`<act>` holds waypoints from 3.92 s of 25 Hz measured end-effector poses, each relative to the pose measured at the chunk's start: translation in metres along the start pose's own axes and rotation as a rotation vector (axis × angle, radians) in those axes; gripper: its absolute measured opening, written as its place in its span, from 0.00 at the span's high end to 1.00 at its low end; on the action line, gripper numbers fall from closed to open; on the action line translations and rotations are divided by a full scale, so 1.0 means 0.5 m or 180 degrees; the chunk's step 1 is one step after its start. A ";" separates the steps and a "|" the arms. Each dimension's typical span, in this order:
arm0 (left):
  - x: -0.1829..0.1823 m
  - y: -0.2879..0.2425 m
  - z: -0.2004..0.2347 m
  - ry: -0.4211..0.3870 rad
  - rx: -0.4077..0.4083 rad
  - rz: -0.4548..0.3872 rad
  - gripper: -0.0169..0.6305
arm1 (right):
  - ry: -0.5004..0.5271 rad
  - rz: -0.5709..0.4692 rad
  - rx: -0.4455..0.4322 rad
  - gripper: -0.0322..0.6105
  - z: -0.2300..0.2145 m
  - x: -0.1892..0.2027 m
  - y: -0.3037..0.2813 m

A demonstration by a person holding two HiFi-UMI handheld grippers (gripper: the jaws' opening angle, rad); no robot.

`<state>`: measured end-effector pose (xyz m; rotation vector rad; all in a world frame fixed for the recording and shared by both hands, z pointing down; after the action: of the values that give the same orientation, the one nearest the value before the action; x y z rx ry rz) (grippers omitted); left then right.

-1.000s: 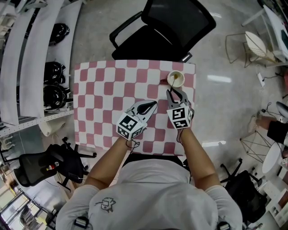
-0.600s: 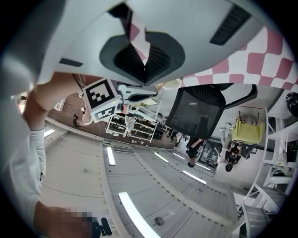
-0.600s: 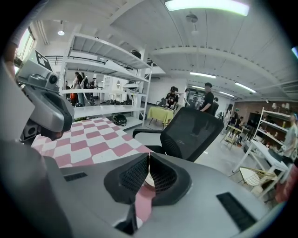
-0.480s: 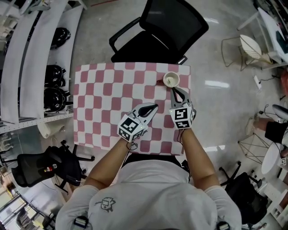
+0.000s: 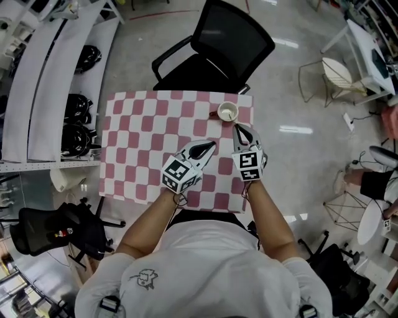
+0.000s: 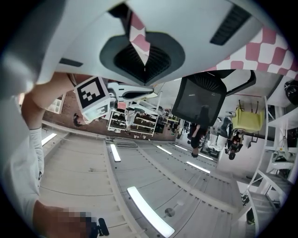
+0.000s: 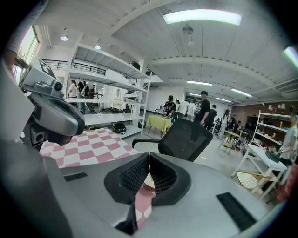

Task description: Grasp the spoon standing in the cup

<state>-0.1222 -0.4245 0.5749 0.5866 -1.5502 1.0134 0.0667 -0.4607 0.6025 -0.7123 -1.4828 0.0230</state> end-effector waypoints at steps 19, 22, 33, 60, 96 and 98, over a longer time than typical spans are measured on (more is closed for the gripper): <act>-0.241 0.043 -0.178 -0.0369 -0.0365 -0.0608 0.95 | -0.0184 -0.0713 -0.0365 0.90 0.002 -0.152 0.354; -0.254 0.047 -0.225 -0.0427 -0.0413 -0.0630 0.95 | -0.0153 -0.0786 -0.0427 0.90 0.001 -0.148 0.405; -0.227 0.127 -0.374 -0.0495 -0.0614 -0.0527 0.95 | -0.0318 -0.0800 -0.0655 0.90 0.020 -0.076 0.501; -0.146 0.474 -0.572 -0.0965 -0.0363 -0.0665 0.95 | -0.0208 -0.1113 -0.0529 0.90 0.328 0.025 0.756; -0.131 0.520 -1.118 -0.0600 -0.0750 -0.0556 0.95 | -0.0286 -0.1006 -0.1126 0.90 0.297 0.249 1.261; -0.121 0.519 -1.125 -0.0579 -0.0744 -0.0532 0.95 | -0.0300 -0.0984 -0.1138 0.90 0.295 0.262 1.268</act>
<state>-0.0215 0.1745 0.4382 0.6451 -1.7192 0.6559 0.2066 0.1640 0.4259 -0.7659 -1.6947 -0.4597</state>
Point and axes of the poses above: the fingertips, and each gripper's own axes: y backward along the fingers, z to its left, x out of its underside, the point moved 10 cm from there along y, backward along the fingers, and after that the axes turned 15 degrees about -y, right-handed, at the moved point
